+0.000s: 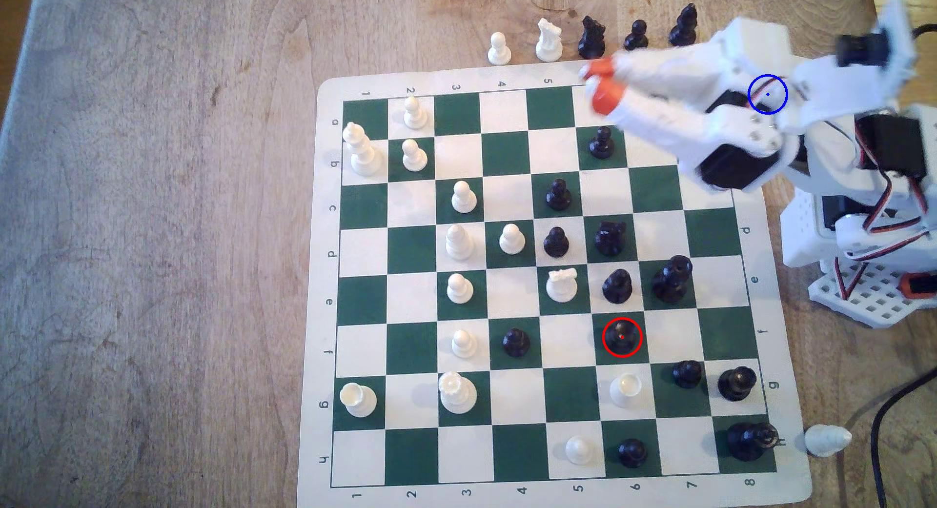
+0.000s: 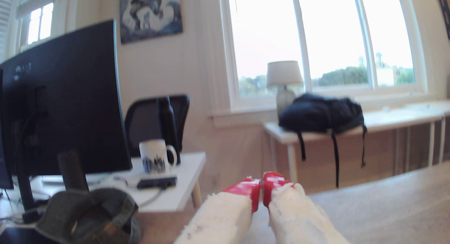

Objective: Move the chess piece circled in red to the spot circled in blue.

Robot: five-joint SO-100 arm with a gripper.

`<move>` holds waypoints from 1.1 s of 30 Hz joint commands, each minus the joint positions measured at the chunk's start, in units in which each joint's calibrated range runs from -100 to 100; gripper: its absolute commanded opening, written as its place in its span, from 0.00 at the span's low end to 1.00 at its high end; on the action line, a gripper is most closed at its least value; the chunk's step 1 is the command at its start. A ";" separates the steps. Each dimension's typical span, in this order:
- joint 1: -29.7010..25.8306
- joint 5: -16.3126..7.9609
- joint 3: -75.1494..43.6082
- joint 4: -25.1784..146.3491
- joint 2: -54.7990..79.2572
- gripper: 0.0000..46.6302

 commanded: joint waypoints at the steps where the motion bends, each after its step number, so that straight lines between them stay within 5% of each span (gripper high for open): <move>1: 1.11 0.15 -14.19 29.68 -0.28 0.00; 5: -1.94 0.59 -16.37 37.71 -0.28 0.02; 9: -6.16 3.66 -15.55 42.70 0.74 0.05; 18: -17.58 3.57 -15.55 53.43 15.09 0.14; 23: -19.30 3.22 -15.37 55.15 21.88 0.25; 33: -20.08 3.13 -14.92 51.63 31.89 0.26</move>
